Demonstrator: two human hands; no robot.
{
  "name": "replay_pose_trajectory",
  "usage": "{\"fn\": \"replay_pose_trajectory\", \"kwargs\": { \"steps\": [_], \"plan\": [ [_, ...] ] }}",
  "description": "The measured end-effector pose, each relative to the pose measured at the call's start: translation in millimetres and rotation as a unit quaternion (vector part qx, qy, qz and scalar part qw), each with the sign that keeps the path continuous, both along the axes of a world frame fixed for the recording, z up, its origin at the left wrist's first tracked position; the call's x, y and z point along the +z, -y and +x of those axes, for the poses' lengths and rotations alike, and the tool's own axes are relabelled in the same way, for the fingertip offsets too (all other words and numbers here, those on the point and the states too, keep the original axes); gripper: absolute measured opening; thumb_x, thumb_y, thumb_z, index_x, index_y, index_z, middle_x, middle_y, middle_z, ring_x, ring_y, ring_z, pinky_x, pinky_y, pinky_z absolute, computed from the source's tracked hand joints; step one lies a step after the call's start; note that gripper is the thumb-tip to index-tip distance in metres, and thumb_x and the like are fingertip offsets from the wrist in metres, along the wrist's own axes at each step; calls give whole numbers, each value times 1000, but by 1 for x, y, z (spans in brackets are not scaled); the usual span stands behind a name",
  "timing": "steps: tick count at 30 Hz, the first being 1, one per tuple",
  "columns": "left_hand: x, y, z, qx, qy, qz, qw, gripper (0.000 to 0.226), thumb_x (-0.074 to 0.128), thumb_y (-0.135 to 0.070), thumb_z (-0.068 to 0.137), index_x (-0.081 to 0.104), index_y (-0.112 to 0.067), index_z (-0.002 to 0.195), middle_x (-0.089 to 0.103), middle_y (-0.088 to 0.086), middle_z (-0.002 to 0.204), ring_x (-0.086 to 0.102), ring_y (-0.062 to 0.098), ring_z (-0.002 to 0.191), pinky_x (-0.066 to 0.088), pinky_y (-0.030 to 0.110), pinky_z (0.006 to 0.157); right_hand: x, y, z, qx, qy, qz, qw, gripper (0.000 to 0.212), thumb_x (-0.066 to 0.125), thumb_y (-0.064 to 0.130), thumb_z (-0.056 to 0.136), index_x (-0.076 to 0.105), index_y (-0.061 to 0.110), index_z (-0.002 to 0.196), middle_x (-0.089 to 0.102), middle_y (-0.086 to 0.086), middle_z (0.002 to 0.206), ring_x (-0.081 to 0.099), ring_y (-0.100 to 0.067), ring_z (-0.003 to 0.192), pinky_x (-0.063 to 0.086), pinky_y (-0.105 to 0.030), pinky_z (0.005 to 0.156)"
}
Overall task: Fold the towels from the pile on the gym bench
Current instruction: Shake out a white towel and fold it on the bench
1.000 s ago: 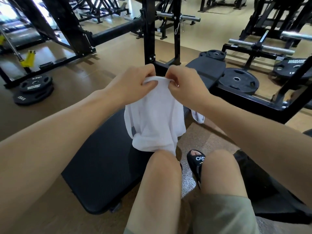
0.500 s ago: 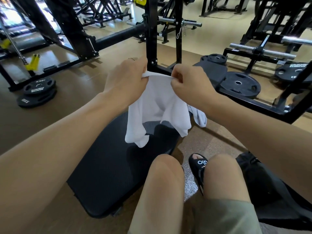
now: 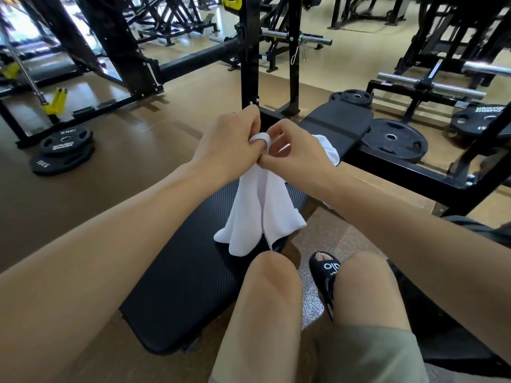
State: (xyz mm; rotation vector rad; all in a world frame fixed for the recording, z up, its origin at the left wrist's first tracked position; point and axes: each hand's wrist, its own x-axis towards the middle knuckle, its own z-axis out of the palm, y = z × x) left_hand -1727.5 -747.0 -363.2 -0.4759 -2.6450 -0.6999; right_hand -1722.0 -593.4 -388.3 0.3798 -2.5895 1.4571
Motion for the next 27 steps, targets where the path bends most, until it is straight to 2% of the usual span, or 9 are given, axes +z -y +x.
{"fn": "replay_pose_trajectory", "kwargs": {
  "steps": [6,9,11,14,16,18,21,24,27],
  "plan": [
    [0,1,0,-4,-15,6,1000,21,62,-29,93,49,-15,83,53,-1,72,43,14,64,37,30,57,-2,-1,-3,-40,-32,-5,999,11,61,12,89,64,15,99,69,-2,87,68,-19,81,56,-32,71],
    [-2,3,3,4,-38,-75,996,14,57,-23,94,46,-17,89,52,0,77,43,18,63,36,33,55,3,-3,-2,-71,-44,12,996,16,53,8,89,67,11,96,67,-2,85,60,-12,74,44,-12,60],
    [-6,4,6,15,-62,-146,987,12,53,-19,93,41,-17,94,49,1,83,44,24,65,35,34,54,7,-6,-4,-86,-49,16,995,17,50,7,89,66,10,93,61,3,76,50,-6,65,39,-11,57],
    [-17,6,10,18,-101,-236,966,22,53,-11,88,46,-13,109,39,0,85,39,27,60,21,29,48,11,-12,-9,-109,-37,17,993,17,48,10,90,65,11,92,58,6,72,49,-6,65,40,-16,57],
    [-28,6,13,6,-115,-252,961,33,56,-4,83,44,-11,112,34,0,83,30,26,51,13,25,45,12,-15,-11,-124,-21,5,992,18,48,12,92,65,9,94,62,1,77,56,-13,70,50,-29,64],
    [-35,4,16,-7,-120,-246,962,42,61,4,77,37,-13,107,32,1,79,15,19,41,10,22,43,12,-16,-10,-125,7,-19,992,19,46,11,93,65,9,94,66,-5,82,66,-23,76,60,-41,70],
    [-43,0,18,-32,-113,-229,966,49,59,16,74,35,-15,105,33,3,82,8,13,40,8,20,40,12,-16,-6,-117,65,-55,990,19,44,8,95,64,10,97,70,-12,86,72,-26,71,64,-40,62],
    [-46,-5,20,-38,-51,-164,984,30,50,12,85,50,-10,105,40,5,89,31,24,48,29,31,40,13,-13,-3,-110,96,-83,986,20,44,5,95,63,8,101,72,-16,84,74,-27,67,64,-41,61],
    [-44,-14,23,-26,16,-37,999,14,41,-8,94,54,-9,93,45,2,87,49,30,72,46,43,62,13,-6,0,-101,118,-107,982,24,43,4,96,64,7,105,72,-16,81,74,-28,64,64,-40,60]
  ]
}}
